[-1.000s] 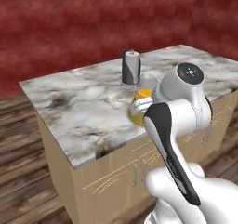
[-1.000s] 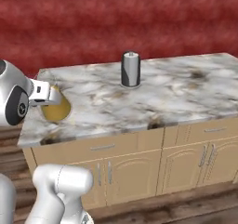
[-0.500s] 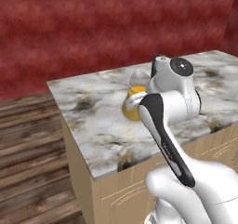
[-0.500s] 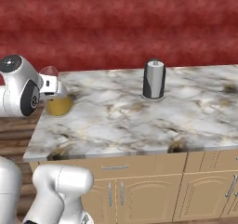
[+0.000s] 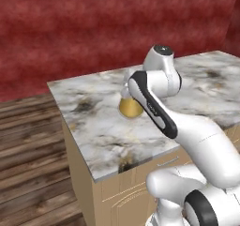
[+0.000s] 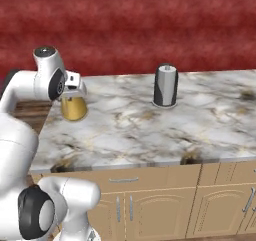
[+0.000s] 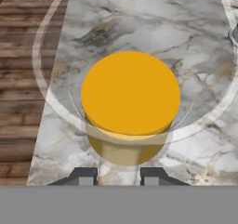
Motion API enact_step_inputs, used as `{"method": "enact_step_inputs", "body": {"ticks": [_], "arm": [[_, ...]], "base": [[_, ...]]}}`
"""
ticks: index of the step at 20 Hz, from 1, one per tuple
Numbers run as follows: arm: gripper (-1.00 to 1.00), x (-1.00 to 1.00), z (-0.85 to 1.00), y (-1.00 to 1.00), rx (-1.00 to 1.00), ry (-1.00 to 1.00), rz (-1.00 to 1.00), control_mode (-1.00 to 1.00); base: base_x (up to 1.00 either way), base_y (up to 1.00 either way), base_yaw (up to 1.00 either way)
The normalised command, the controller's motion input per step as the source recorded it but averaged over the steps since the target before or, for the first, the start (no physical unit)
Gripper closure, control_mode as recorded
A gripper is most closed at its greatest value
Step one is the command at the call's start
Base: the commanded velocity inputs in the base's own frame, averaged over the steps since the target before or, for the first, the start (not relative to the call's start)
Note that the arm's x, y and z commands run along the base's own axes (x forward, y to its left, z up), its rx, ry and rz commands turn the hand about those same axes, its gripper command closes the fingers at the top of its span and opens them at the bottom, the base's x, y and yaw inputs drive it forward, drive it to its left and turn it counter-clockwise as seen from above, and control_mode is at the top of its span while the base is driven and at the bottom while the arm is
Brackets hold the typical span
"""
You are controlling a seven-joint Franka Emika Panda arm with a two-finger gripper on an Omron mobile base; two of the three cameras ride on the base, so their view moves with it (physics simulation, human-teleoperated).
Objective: Place the pitcher and cup on the dining counter for serving.
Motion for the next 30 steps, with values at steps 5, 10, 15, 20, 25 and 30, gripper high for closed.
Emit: {"method": "enact_step_inputs", "body": {"ticks": [5,10,15,20,25,30], "arm": [[1.0,0.86,-0.29,0.0,-0.06,0.15,-0.05,-1.0],[1.0,0.59,-0.48,0.0,0.0,0.06,-0.02,-1.0],[1.0,0.43,-0.51,0.0,0.04,0.0,0.0,-1.0],[1.0,0.27,-0.57,0.0,0.01,-0.02,0.0,-1.0],[1.0,0.09,-0.73,0.0,0.0,-0.04,0.0,-1.0],[1.0,0.12,-0.48,0.0,0.0,0.0,0.0,-1.0]], "base": [[0.0,0.0,0.0],[0.0,0.0,0.0],[0.0,0.0,0.0],[0.0,0.0,0.0],[0.0,0.0,0.0],[0.0,0.0,0.0]]}}
